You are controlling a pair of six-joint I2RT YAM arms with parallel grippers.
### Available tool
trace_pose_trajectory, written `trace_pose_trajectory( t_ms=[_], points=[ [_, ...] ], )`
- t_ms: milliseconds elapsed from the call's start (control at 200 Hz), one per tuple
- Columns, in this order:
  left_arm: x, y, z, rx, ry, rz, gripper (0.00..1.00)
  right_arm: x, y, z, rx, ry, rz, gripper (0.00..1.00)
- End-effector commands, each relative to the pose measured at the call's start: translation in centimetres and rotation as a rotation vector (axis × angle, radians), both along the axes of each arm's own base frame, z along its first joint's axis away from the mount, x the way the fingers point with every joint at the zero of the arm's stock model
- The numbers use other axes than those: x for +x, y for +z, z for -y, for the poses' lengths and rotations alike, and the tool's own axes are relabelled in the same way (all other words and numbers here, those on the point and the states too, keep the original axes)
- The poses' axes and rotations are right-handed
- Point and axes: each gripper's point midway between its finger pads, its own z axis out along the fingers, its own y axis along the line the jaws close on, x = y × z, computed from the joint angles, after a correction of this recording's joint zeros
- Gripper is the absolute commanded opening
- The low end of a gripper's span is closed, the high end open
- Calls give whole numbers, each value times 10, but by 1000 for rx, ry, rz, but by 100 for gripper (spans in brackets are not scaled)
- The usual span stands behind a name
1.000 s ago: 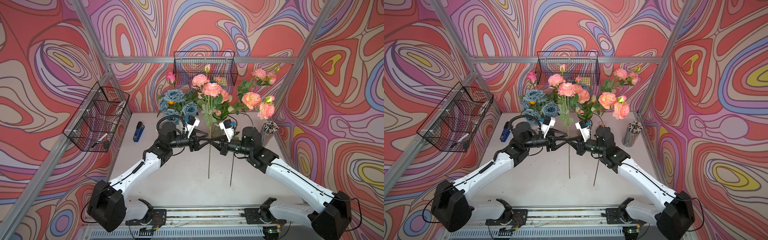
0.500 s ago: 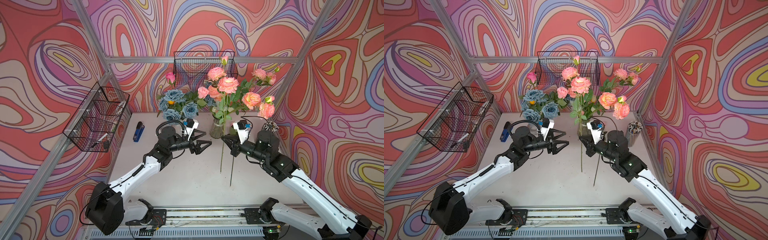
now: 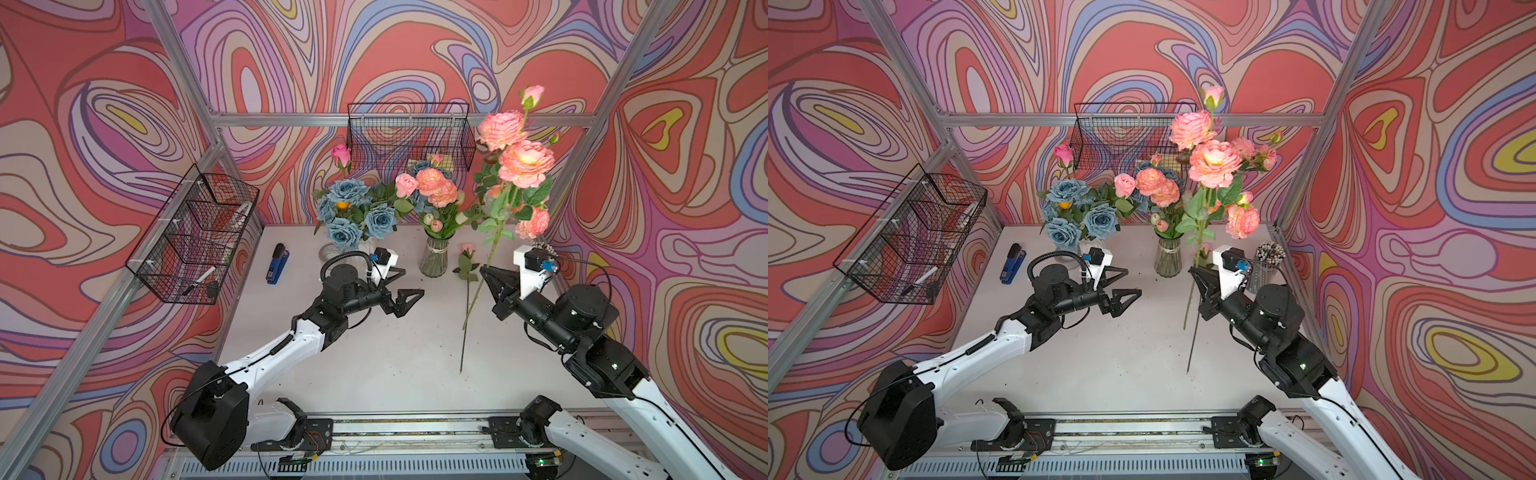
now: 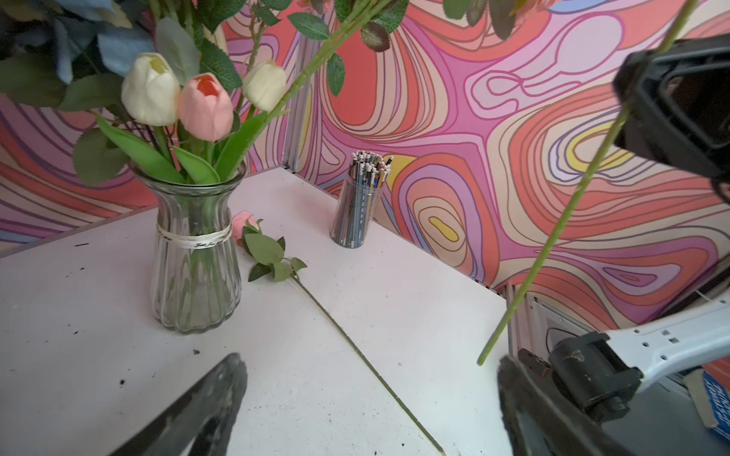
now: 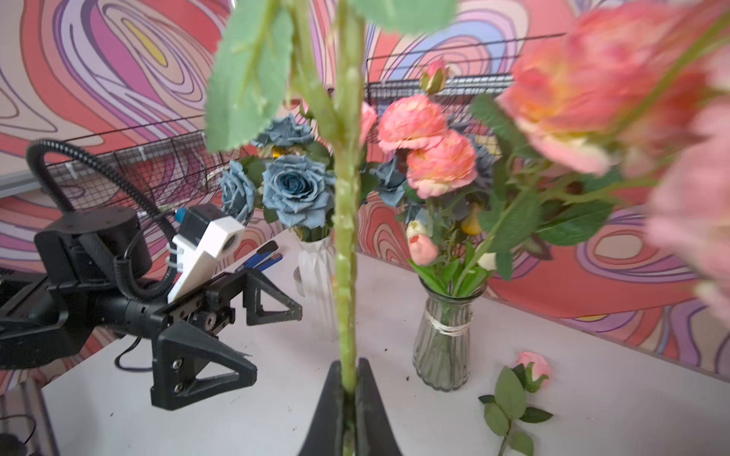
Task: Pick out pink flowers from the vase
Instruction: Place the flower at the center of the board.
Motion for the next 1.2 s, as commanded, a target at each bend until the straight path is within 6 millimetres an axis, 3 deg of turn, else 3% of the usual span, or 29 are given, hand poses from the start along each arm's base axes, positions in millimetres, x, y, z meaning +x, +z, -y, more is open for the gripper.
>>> trace_pose_trajectory(
  t_ms=[0,180,315,330,371,626,1062,1197],
  points=[
    [12,-3,-10,9,117,55,100,1,1,31,12,-158,17,0],
    [17,-20,-33,13,245,102,100,-7,4,78,73,-371,28,0],
    [21,-34,-56,39,370,128,100,-7,-8,122,94,-618,-34,0],
    [18,-48,-60,58,381,110,100,-6,-10,124,90,-634,-42,0],
    [19,-54,-66,62,412,108,100,-5,-17,132,78,-691,-70,0],
    [24,-76,-85,58,523,106,100,-1,-52,157,-13,-904,-215,0],
    [26,-85,-86,40,529,98,99,-26,-50,186,62,-1035,-233,0],
    [25,-83,-84,30,523,102,98,-28,-60,191,26,-1085,-273,0]
  ],
)
